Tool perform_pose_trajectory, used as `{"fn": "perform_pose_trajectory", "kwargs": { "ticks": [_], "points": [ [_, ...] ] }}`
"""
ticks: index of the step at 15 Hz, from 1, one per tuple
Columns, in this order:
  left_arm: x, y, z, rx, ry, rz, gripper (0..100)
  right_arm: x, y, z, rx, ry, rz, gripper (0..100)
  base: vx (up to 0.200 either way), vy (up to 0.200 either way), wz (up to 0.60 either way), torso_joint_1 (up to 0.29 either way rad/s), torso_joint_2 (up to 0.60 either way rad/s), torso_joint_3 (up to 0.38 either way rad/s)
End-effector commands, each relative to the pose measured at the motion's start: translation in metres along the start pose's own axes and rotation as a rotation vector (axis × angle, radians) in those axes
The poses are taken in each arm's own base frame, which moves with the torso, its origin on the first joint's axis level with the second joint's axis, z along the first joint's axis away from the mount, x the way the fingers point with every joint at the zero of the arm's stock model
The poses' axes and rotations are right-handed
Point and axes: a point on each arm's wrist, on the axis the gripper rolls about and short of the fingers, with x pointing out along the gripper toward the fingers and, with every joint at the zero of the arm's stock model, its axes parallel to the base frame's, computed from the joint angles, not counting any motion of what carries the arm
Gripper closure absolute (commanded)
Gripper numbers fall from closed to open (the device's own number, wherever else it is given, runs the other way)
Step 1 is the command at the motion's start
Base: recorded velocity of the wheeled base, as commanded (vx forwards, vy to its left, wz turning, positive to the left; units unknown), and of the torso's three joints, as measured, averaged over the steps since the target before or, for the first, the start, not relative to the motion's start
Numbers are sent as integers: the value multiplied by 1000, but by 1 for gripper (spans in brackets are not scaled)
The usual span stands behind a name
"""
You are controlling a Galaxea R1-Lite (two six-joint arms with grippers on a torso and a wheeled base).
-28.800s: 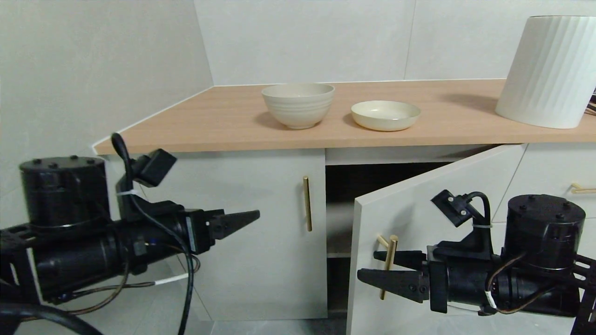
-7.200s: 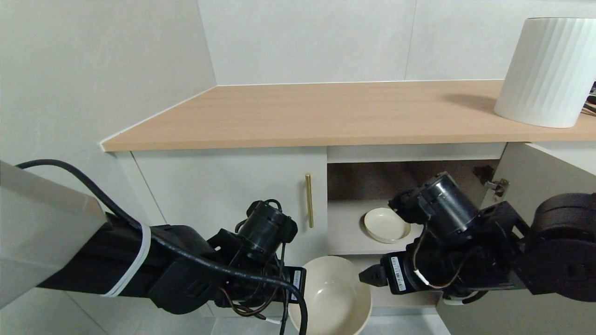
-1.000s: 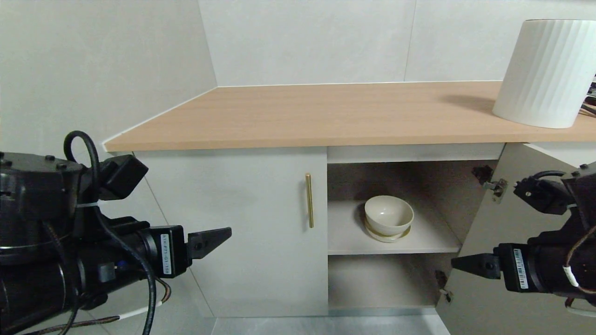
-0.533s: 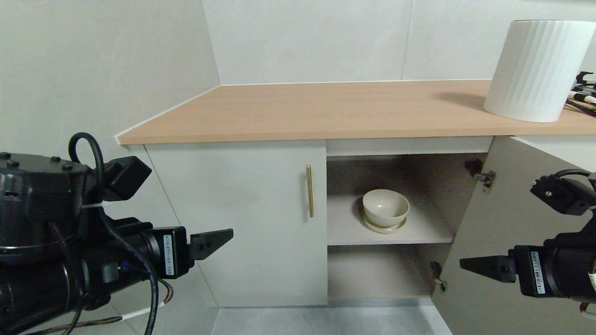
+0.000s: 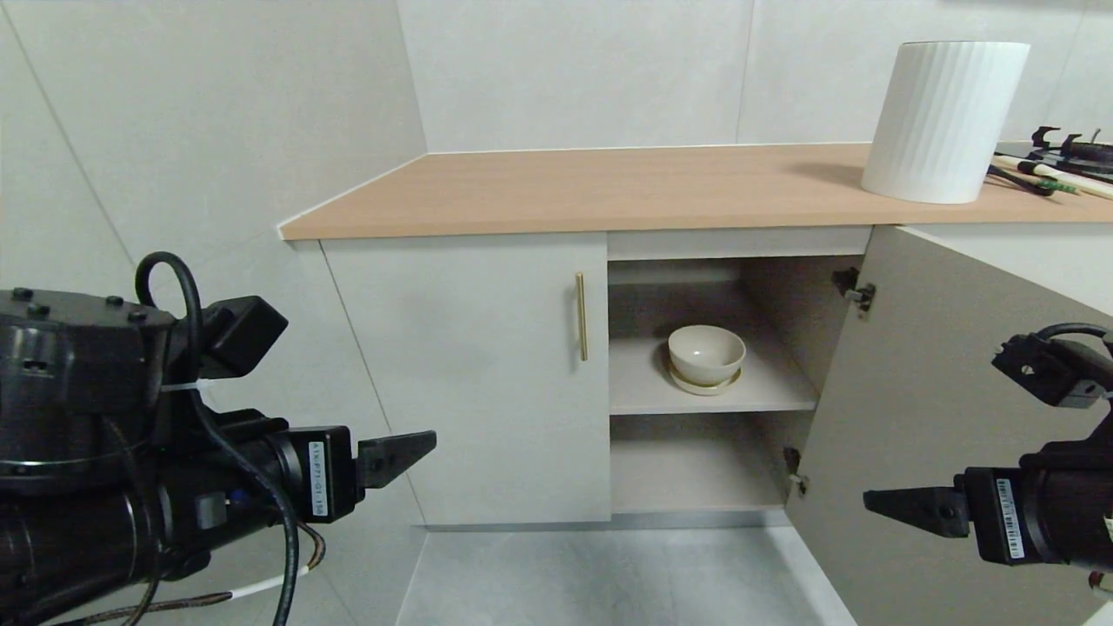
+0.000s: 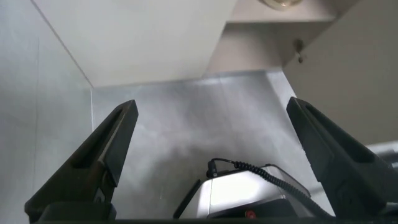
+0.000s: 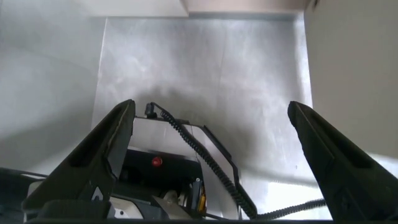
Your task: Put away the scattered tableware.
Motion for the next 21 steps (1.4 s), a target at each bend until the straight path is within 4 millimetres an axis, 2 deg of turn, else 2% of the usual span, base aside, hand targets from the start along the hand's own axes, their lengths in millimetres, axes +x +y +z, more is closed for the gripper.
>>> {"fn": "perform_pose_trajectory", "kwargs": {
  "ticks": [1,4,16,21],
  "points": [
    [1,0,0,0,2,0,0,1,0,0,-2,5,-1,0,-200,0,0,7,2,2],
    [1,0,0,0,3,-1,0,1,0,-1,-2,6,-2,0,-200,0,0,1,2,1],
    [1,0,-1,4,2,-1,0,-2,-1,-1,-1,-1,1,0,0,0,0,0,0,0],
    [1,0,-1,6,2,1,0,-13,-5,-7,-52,58,-21,0,0,-200,0,5,4,2]
  ]
}}
